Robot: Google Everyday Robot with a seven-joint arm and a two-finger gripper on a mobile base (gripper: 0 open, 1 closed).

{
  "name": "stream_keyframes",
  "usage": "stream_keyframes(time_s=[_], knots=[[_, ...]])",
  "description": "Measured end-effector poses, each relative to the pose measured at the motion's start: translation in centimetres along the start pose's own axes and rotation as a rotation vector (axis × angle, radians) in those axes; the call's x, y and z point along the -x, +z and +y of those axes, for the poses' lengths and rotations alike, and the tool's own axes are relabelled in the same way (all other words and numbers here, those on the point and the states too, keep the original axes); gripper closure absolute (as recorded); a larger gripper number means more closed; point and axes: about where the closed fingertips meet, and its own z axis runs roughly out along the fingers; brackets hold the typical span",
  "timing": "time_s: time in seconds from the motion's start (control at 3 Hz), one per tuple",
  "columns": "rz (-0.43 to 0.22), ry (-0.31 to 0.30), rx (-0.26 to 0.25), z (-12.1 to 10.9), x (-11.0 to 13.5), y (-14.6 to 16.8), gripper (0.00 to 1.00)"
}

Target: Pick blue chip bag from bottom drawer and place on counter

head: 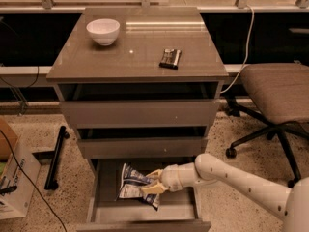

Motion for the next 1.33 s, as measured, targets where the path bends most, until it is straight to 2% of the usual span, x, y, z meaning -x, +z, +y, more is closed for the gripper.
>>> stream_keyframes(time_s=[0.33, 0.67, 1.0, 1.33], knots=[[-0.036, -0.107, 0.032, -0.1, 2.9, -4.0, 1.0], [0.012, -0.282, 0.068, 0.0, 7.5, -7.9, 1.0], [0.092, -0.409, 0.068, 0.9, 12.9, -10.9, 1.0], [0.206, -0.531, 0.087, 2.9, 19.8, -12.5, 1.0]])
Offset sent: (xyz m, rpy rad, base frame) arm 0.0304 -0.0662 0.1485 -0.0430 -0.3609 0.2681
